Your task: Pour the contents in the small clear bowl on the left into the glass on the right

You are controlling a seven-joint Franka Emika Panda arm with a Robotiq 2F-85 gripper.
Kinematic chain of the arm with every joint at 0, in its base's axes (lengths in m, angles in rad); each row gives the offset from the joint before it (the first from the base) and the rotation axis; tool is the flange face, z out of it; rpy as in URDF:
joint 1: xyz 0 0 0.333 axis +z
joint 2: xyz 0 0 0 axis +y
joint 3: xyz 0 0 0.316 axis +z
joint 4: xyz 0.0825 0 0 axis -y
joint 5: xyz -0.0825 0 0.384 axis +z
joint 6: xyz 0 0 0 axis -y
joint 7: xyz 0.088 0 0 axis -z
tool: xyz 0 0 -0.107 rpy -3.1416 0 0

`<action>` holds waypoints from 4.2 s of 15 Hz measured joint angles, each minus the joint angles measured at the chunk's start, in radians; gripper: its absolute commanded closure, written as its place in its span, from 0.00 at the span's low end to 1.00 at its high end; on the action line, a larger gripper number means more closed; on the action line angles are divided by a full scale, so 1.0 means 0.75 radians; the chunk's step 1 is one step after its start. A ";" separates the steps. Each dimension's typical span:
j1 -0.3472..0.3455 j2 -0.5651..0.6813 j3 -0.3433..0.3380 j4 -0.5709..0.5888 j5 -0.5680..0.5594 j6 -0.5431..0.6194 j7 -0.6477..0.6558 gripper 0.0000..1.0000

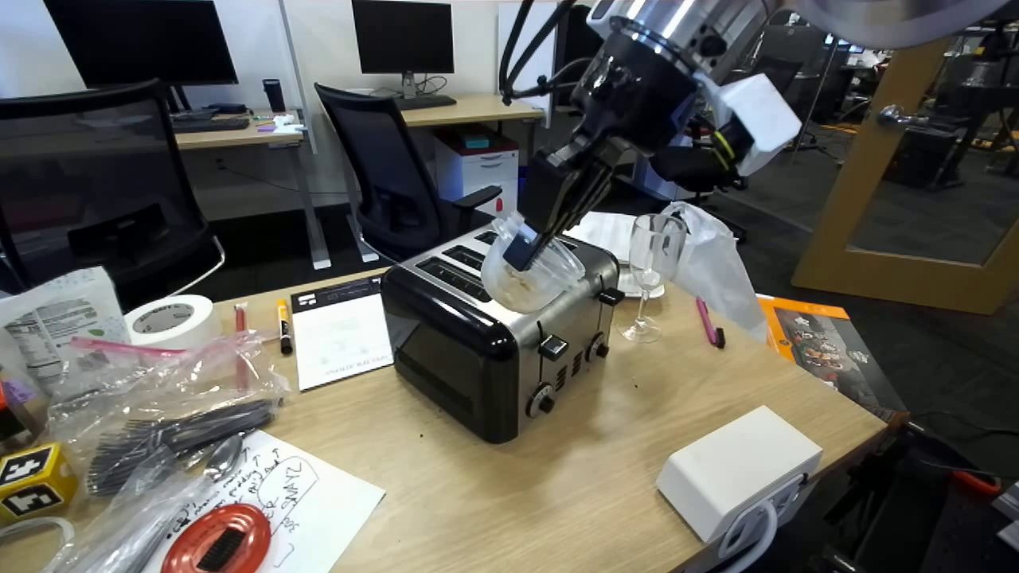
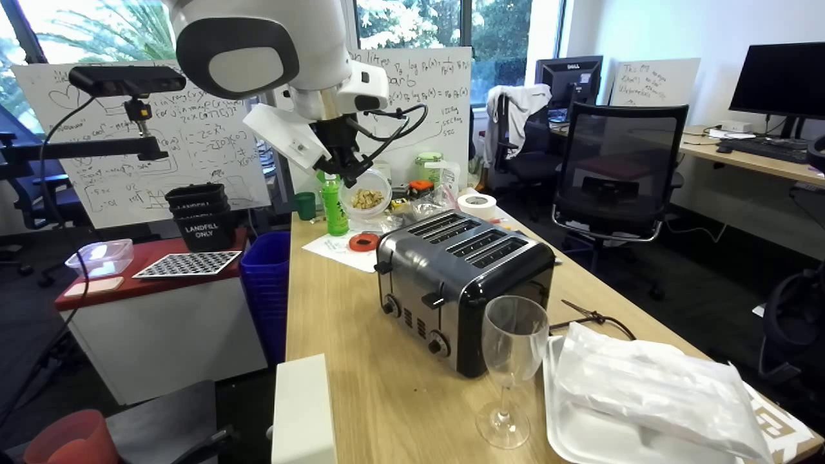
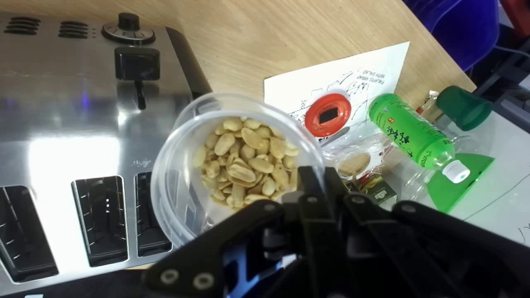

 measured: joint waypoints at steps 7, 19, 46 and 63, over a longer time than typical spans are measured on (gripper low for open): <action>0.000 0.000 0.000 0.000 0.000 0.000 0.000 0.93; -0.018 -0.004 -0.140 0.039 0.143 0.000 -0.048 0.98; -0.089 -0.009 -0.291 0.066 0.401 -0.040 -0.180 0.98; -0.243 0.094 -0.416 0.121 0.680 -0.183 -0.329 0.93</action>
